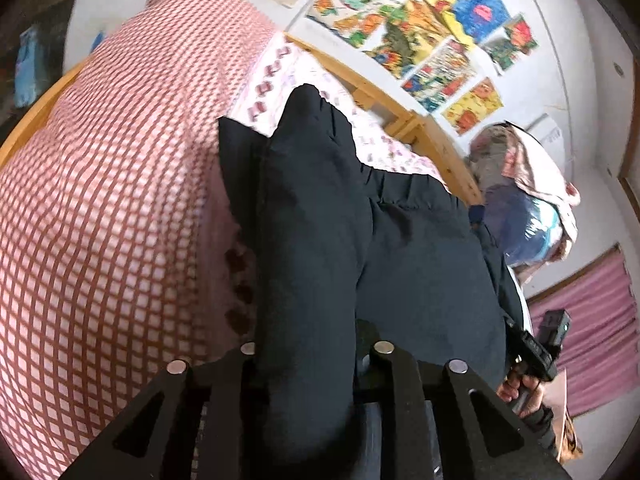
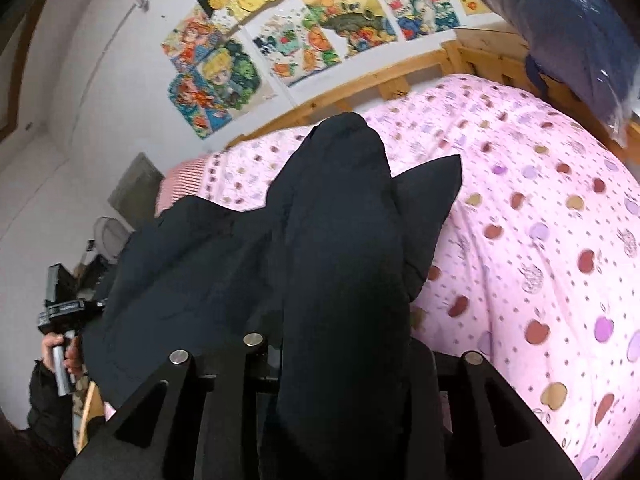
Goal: Fold large clothes
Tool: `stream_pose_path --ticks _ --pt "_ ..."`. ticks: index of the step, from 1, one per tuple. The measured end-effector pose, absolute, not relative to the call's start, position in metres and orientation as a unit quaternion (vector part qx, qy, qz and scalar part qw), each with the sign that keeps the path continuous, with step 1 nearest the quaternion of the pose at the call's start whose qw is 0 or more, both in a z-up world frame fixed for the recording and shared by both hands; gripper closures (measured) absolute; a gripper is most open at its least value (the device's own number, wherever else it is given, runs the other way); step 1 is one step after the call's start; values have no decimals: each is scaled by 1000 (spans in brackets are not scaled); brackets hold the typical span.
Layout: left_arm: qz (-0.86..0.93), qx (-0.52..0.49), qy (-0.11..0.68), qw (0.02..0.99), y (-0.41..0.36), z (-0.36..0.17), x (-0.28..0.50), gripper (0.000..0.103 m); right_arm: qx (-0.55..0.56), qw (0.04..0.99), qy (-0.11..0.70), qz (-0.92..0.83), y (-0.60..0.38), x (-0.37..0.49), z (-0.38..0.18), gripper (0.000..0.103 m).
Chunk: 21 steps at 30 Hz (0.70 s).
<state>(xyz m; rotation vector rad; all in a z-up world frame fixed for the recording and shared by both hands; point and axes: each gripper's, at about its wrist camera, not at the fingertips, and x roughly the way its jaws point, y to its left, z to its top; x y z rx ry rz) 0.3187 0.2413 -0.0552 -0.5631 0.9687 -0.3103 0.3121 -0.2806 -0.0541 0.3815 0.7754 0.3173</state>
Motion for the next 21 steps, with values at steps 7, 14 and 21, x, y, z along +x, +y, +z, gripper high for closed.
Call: stream_pose_path --ticks 7,14,21 --pt "-97 -243 455 851 242 -59 308 64 139 901 398 100 -277 312 -55 51" --pt "2 -162 430 888 226 -39 294 19 79 907 409 52 -266 304 -47 22" --pt "45 -120 388 913 211 -20 269 0 57 931 360 27 -265 283 -21 10"
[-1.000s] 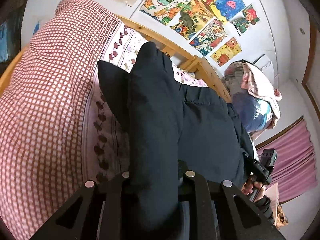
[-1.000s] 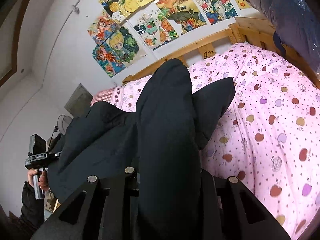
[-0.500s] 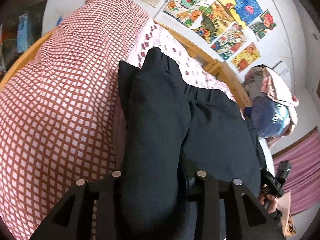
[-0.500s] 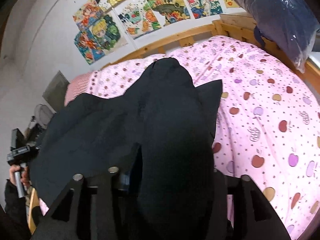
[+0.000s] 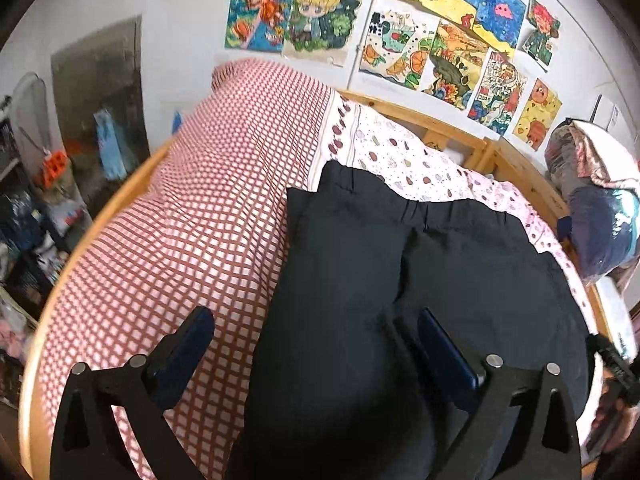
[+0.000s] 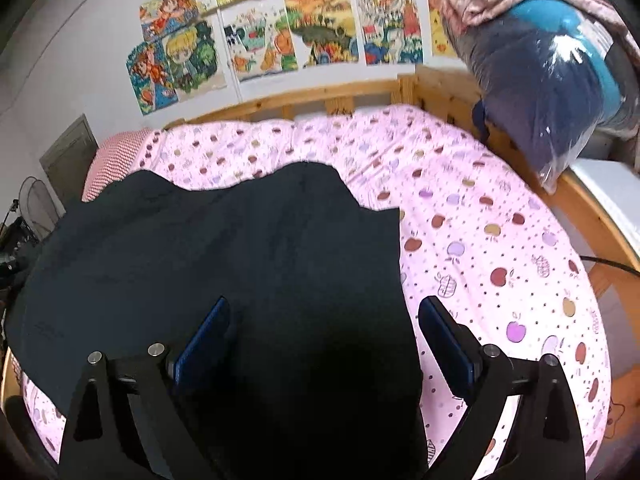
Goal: Fold large clothes
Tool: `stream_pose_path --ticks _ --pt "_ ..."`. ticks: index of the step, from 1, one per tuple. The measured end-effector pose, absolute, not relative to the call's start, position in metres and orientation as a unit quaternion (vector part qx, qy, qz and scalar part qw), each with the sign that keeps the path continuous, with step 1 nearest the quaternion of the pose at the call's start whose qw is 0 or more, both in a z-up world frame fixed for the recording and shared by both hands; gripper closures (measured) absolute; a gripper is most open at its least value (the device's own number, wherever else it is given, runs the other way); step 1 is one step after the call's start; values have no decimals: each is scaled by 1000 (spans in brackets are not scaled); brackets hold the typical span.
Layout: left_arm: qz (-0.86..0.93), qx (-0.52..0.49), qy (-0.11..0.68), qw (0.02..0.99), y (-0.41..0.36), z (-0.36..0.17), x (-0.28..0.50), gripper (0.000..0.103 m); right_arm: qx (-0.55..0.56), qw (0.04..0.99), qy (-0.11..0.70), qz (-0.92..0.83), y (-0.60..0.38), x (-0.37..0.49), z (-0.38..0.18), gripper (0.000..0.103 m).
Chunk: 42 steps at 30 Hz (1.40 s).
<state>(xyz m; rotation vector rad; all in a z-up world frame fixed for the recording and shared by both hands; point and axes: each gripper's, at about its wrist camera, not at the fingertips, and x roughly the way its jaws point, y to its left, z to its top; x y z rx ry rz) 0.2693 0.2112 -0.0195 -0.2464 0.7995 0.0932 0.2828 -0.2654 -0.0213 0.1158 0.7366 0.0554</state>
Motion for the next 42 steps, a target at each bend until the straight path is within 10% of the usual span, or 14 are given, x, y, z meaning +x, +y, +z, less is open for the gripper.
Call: stream_pose_path --ticks 42 --pt "-23 -16 292 956 94 42 87 0 26 972 217 90 -183 95 53 9"
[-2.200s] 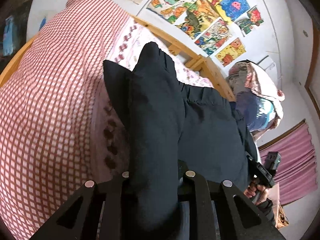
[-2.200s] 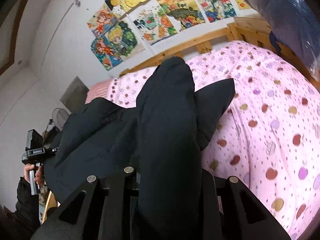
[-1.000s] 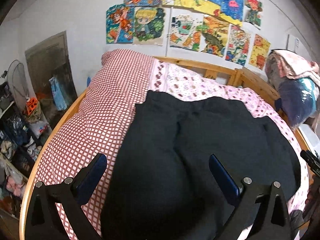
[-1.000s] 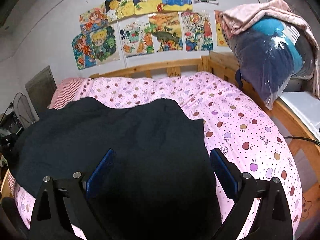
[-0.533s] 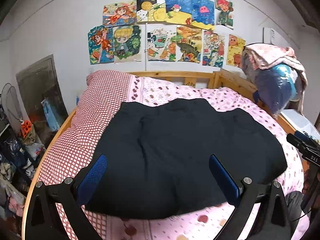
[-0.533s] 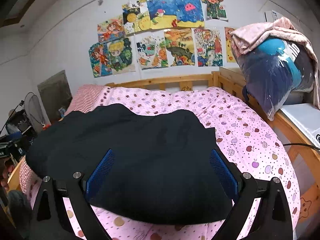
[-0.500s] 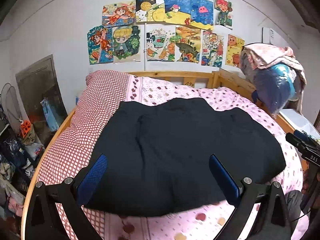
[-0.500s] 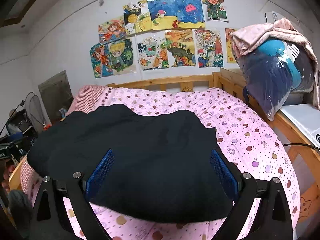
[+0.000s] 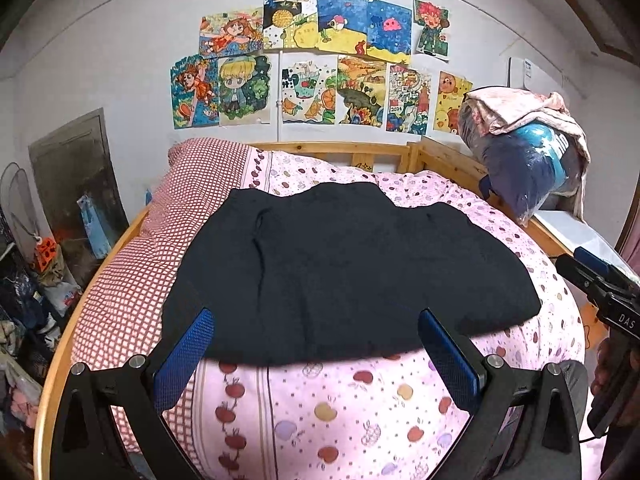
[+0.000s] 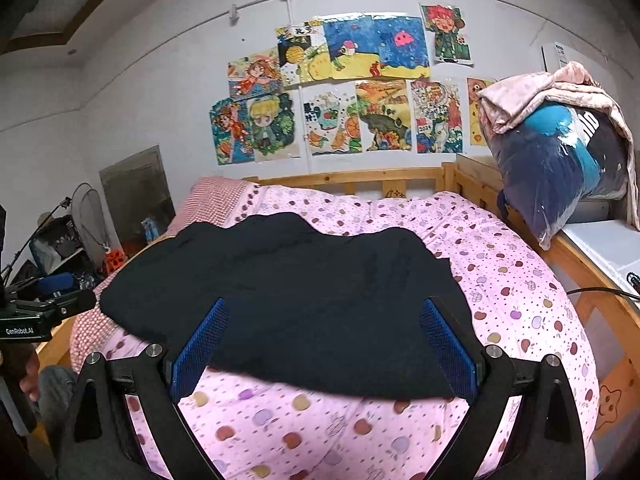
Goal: Fold large clothes
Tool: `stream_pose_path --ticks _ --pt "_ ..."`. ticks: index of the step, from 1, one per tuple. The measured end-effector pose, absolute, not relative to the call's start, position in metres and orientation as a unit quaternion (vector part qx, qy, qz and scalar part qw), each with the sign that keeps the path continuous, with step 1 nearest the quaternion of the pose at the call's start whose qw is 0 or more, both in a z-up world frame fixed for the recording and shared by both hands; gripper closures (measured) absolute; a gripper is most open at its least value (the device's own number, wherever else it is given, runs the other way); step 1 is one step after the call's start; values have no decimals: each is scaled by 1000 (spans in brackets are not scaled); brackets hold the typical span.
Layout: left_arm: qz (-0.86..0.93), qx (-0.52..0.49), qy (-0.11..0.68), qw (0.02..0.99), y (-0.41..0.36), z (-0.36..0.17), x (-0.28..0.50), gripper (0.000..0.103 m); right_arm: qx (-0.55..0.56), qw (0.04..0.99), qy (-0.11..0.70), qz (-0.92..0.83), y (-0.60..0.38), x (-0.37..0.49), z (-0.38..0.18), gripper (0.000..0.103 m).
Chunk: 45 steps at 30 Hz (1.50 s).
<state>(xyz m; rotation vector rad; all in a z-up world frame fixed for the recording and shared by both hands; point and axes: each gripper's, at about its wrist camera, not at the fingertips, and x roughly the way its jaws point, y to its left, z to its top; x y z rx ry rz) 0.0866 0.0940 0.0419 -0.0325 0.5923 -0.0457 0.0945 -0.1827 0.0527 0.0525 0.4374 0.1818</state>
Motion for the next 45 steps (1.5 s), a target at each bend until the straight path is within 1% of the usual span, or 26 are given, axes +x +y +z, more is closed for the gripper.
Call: stream_pose_path --ticks 14,25,45 --pt "-14 -3 282 959 88 39 29 0 33 969 216 114 -166 43 43 8" --pt "-2 -27 264 964 91 24 3 0 15 976 193 99 -159 10 37 8" --pt "0 -34 260 965 89 19 -5 0 11 975 197 104 -156 6 32 8"
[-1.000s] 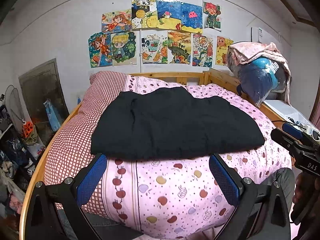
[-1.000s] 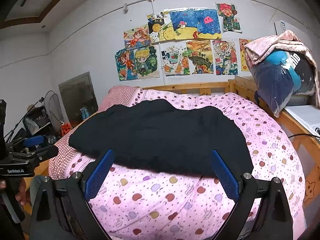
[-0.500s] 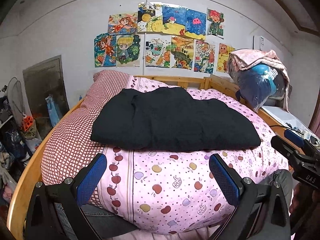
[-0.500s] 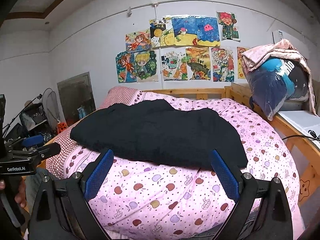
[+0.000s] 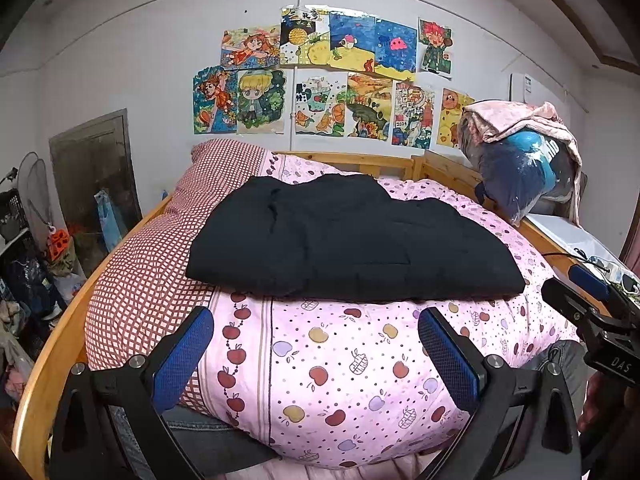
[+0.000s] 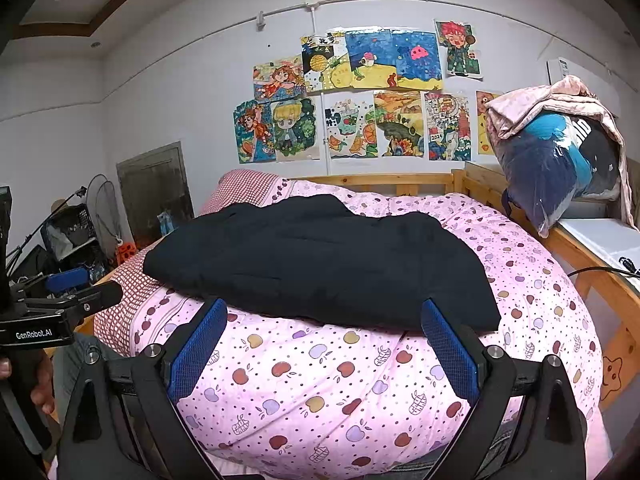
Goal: Fold large clothes
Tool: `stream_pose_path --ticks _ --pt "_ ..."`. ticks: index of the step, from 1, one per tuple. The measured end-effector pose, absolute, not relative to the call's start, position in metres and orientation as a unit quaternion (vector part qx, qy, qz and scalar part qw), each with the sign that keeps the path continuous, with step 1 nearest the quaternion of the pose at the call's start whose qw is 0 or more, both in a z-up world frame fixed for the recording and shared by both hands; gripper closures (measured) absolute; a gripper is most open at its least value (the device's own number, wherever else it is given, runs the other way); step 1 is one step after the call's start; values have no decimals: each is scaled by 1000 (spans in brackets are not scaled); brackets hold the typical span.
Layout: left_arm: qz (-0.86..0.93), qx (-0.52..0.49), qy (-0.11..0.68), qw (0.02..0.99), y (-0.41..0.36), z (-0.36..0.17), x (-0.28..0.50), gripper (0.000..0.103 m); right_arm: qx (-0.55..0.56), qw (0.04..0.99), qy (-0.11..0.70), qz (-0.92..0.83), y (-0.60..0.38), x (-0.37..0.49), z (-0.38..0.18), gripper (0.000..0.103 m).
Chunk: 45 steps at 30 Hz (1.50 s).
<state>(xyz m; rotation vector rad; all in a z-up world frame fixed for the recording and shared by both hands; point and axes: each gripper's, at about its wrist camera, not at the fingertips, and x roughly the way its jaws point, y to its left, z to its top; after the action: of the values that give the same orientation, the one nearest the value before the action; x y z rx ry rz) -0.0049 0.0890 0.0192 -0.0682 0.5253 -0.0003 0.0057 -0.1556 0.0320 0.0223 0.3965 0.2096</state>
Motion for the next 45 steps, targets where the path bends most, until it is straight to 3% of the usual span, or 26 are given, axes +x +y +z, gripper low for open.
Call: stream_pose_path --ticks 45 --pt "0 -33 262 965 92 15 -4 0 13 975 197 98 -155 4 32 8"
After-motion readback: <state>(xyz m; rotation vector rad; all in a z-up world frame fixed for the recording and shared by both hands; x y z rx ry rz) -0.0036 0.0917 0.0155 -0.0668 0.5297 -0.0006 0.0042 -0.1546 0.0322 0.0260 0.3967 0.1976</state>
